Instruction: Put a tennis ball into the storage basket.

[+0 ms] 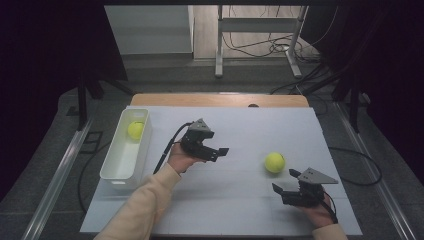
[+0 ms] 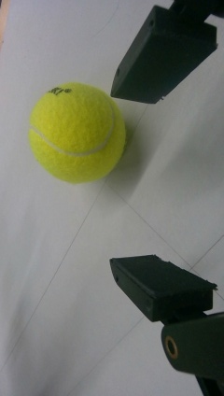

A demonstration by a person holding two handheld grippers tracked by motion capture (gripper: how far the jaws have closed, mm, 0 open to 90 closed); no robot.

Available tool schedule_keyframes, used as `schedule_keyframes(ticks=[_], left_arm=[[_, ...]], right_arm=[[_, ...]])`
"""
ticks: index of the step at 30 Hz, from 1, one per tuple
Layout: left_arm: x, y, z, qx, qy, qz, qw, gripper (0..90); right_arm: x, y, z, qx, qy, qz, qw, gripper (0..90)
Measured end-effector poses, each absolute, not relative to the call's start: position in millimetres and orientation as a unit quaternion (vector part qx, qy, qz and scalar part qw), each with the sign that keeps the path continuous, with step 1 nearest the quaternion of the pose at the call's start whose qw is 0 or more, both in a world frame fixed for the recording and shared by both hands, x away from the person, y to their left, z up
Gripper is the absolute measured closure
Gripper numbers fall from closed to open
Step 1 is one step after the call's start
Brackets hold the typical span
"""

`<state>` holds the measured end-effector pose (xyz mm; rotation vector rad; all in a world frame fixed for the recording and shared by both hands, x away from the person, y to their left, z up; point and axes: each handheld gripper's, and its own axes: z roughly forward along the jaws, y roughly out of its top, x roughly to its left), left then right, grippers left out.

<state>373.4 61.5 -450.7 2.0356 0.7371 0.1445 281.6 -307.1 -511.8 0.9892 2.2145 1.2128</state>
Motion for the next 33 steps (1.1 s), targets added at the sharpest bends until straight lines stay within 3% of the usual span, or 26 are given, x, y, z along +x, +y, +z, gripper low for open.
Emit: schedule_keyframes(ticks=[33], left_arm=[[383, 2, -469, 0.852, 0.268, 0.033, 0.45, 12.9]], right_arm=[[278, -304, -511, 0.35, 0.8, 0.439, 0.211, 16.4]])
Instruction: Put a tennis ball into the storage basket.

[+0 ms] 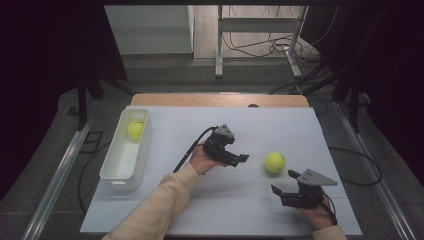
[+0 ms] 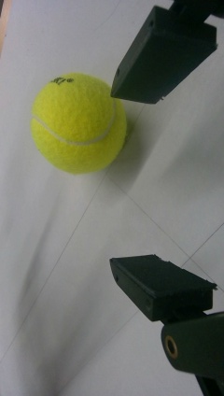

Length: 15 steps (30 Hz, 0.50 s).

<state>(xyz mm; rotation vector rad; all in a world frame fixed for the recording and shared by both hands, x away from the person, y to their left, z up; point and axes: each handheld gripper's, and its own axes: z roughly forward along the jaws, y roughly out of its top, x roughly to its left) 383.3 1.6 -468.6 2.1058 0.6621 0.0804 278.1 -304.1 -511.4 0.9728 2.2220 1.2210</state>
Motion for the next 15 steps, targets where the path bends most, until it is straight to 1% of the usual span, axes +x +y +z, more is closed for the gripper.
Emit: schedule_keyframes(ticks=[5, 15], left_arm=[[383, -1, -469, 0.851, 0.27, 0.032, 0.449, 12.9], [384, -19, -473, 0.855, 0.256, 0.031, 0.45, 13.1]], right_arm=[[279, -303, -511, 0.348, 0.802, 0.438, 0.212, 16.5], [279, -304, -511, 0.349, 0.8, 0.441, 0.21, 16.4]])
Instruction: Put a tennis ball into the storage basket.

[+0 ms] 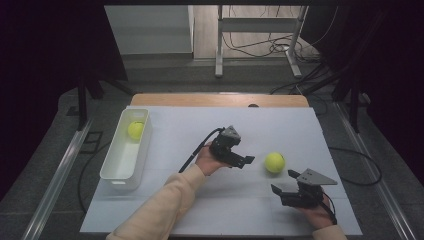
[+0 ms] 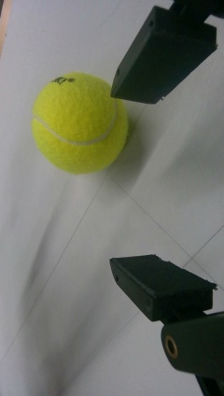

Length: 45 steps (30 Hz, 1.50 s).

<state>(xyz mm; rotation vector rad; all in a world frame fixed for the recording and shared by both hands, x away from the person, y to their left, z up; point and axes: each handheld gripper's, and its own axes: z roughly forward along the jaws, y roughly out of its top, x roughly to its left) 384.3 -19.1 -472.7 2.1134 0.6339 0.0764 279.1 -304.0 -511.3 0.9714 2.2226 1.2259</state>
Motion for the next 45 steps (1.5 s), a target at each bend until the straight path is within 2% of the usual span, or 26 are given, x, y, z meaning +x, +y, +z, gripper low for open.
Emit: schedule_keyframes(ticks=[45], left_arm=[[393, -77, -492, 0.871, 0.234, 0.001, 0.433, 13.0]], right_arm=[[279, -304, -511, 0.349, 0.801, 0.439, 0.211, 16.5]])
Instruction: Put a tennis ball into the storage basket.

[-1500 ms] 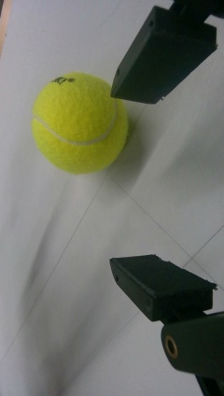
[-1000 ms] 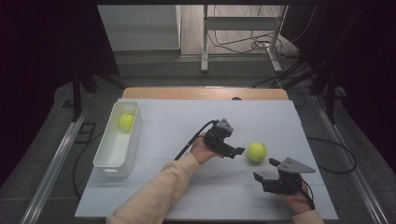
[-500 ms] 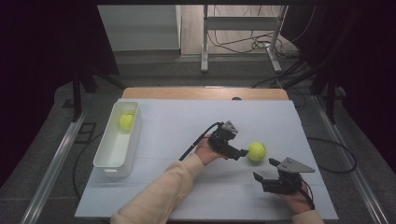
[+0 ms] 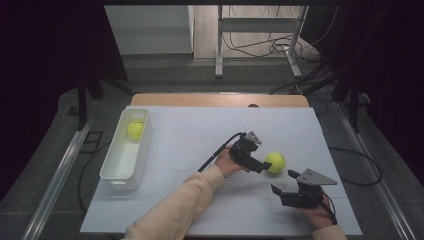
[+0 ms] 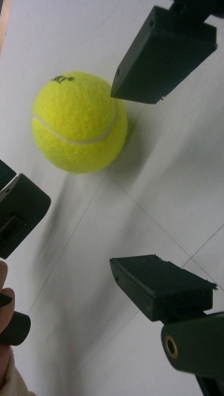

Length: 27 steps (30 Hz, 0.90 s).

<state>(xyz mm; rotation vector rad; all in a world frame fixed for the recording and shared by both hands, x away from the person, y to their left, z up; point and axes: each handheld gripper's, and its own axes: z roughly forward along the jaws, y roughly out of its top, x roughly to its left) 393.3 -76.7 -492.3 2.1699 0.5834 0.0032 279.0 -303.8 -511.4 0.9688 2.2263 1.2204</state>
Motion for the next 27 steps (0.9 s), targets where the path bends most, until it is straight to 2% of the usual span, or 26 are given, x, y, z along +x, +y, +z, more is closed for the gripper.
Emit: schedule_keyframes(ticks=[27], left_arm=[[399, -106, -506, 0.883, 0.215, -0.013, 0.418, 12.7]], right_arm=[[278, -305, -511, 0.352, 0.797, 0.442, 0.213, 16.5]])
